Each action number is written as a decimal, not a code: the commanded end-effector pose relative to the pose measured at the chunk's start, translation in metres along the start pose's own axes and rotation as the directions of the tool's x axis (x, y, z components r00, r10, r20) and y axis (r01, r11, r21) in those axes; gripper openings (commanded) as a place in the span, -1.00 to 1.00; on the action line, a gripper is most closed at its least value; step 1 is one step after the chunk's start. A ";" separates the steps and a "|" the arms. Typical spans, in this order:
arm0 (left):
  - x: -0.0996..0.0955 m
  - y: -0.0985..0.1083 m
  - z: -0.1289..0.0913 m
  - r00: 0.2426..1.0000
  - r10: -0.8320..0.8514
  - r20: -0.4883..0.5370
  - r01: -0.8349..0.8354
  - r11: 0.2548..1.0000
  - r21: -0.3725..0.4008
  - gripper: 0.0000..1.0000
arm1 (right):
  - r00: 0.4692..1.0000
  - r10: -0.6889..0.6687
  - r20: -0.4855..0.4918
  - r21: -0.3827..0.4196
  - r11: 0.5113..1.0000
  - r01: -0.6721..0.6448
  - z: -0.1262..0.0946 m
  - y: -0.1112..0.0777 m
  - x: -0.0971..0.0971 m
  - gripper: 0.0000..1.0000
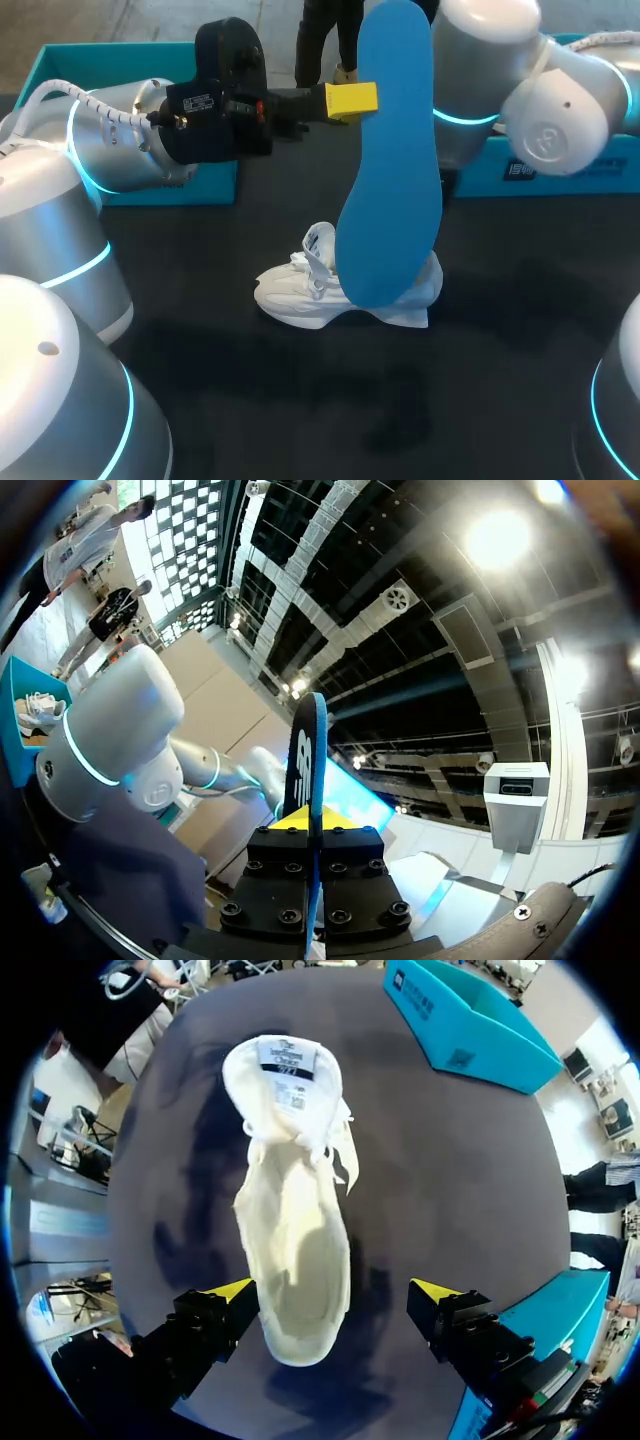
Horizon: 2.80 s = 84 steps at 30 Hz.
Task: Take the shoe out of the shoebox, open the shoe tongue, remove and reinsert the insole, then place the shoe into the shoebox
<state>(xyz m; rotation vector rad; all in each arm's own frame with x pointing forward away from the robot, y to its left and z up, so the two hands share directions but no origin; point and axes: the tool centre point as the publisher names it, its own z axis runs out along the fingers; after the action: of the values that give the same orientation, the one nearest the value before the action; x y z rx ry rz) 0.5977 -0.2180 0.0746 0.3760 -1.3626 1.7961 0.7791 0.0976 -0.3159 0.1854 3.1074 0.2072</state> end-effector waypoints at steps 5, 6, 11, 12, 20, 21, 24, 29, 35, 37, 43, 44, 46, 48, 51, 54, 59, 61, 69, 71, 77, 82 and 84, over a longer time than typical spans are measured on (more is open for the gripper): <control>0.001 0.001 0.005 1.000 0.001 0.005 -0.001 1.000 0.008 -1.00 | 0.998 0.065 0.004 0.063 0.996 -0.065 0.036 0.018 -0.010 0.67; 0.001 0.001 0.005 1.000 0.001 0.005 -0.001 1.000 0.008 -1.00 | 0.998 0.070 0.005 0.063 0.996 -0.070 0.037 0.018 -0.009 0.56; 0.001 0.001 0.005 1.000 0.001 0.005 -0.001 1.000 0.008 -1.00 | 0.997 0.081 -0.005 0.067 0.994 -0.081 0.046 0.018 -0.009 -0.05; 0.001 0.001 0.005 1.000 0.001 0.005 -0.001 1.000 0.008 -1.00 | 0.997 0.081 -0.007 0.065 0.995 -0.081 0.048 0.018 -0.009 -0.11; 0.001 0.001 0.005 1.000 0.001 0.005 -0.001 1.000 0.008 -1.00 | 0.996 0.083 -0.024 0.074 0.994 -0.081 0.058 0.017 -0.011 -0.15; 0.001 0.001 0.005 1.000 0.001 0.005 -0.001 1.000 0.008 -1.00 | 0.996 0.082 -0.027 0.072 0.994 -0.080 0.059 0.016 -0.010 -0.15; 0.001 0.001 0.005 1.000 0.001 0.005 -0.001 1.000 0.008 -1.00 | 0.996 0.076 -0.036 0.070 0.995 -0.074 0.063 0.017 -0.009 -0.15; 0.001 0.001 0.005 1.000 0.001 0.005 -0.001 1.000 0.008 -1.00 | 0.996 0.071 -0.047 0.063 0.996 -0.068 0.072 0.018 -0.009 -0.18; 0.001 0.001 0.005 1.000 0.001 0.005 -0.001 1.000 0.008 -1.00 | 0.995 0.074 -0.065 0.065 0.995 -0.069 0.080 0.016 -0.008 -0.36; 0.001 0.001 0.005 1.000 0.001 0.005 -0.001 1.000 0.008 -1.00 | 0.995 0.078 -0.067 0.061 0.995 -0.074 0.081 0.015 -0.006 -0.47; 0.001 0.001 0.005 1.000 0.001 0.005 -0.001 1.000 0.008 -1.00 | 0.993 0.081 -0.083 0.062 0.995 -0.076 0.084 0.015 -0.004 -0.94; 0.001 0.001 0.005 1.000 0.001 0.005 -0.001 1.000 0.008 -1.00 | 0.993 0.082 -0.085 0.061 0.995 -0.077 0.084 0.015 -0.003 -1.00; 0.001 0.001 0.005 1.000 0.001 0.005 -0.001 1.000 0.008 -1.00 | 0.992 0.088 -0.092 0.059 0.995 -0.083 0.084 0.015 -0.001 -1.00; 0.001 0.001 0.005 1.000 0.001 0.005 -0.001 1.000 0.008 -1.00 | 0.990 0.101 -0.101 0.053 0.994 -0.096 0.082 0.015 0.001 -1.00; 0.001 0.001 0.005 1.000 0.001 0.005 -0.001 1.000 0.008 -1.00 | 0.981 0.150 -0.120 0.020 0.989 -0.148 0.072 0.013 0.007 -1.00; 0.001 0.001 0.005 1.000 0.001 0.005 -0.001 1.000 0.008 -1.00 | 0.967 0.213 -0.141 0.012 0.977 -0.214 0.064 0.013 0.012 -1.00; 0.001 0.001 0.005 1.000 0.001 0.005 -0.001 1.000 0.008 -1.00 | 0.931 0.338 -0.139 -0.002 0.940 -0.342 0.049 0.015 0.016 -1.00; 0.001 0.001 0.005 1.000 0.001 0.005 -0.001 1.000 0.008 -1.00 | 0.896 0.421 -0.138 -0.023 0.903 -0.428 0.043 0.016 0.017 -1.00; 0.001 0.001 0.005 1.000 0.001 0.005 -0.001 1.000 0.008 -1.00 | 0.711 0.692 -0.124 -0.086 0.706 -0.703 0.039 0.023 0.021 -1.00; 0.001 0.001 0.005 1.000 0.001 0.005 -0.001 1.000 0.008 -1.00 | 0.661 0.743 -0.108 -0.079 0.656 -0.751 0.039 0.024 0.023 -1.00; 0.001 0.001 0.005 1.000 0.001 0.005 -0.001 1.000 0.008 -1.00 | 0.549 0.831 -0.096 -0.071 0.544 -0.836 0.036 0.026 0.028 -1.00; 0.001 0.001 0.005 1.000 0.001 0.005 -0.001 1.000 0.008 -1.00 | 0.515 0.853 -0.082 -0.093 0.508 -0.856 0.033 0.027 0.028 -1.00; 0.001 0.001 0.005 1.000 0.001 0.005 -0.001 1.000 0.008 -1.00 | 0.504 0.859 -0.086 -0.097 0.496 -0.863 0.035 0.027 0.026 -1.00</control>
<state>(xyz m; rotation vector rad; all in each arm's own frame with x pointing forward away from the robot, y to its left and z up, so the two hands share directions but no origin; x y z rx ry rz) 0.5977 -0.2180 0.0746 0.3760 -1.3625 1.7961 0.7617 0.1332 -0.3483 1.7397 2.6773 0.3887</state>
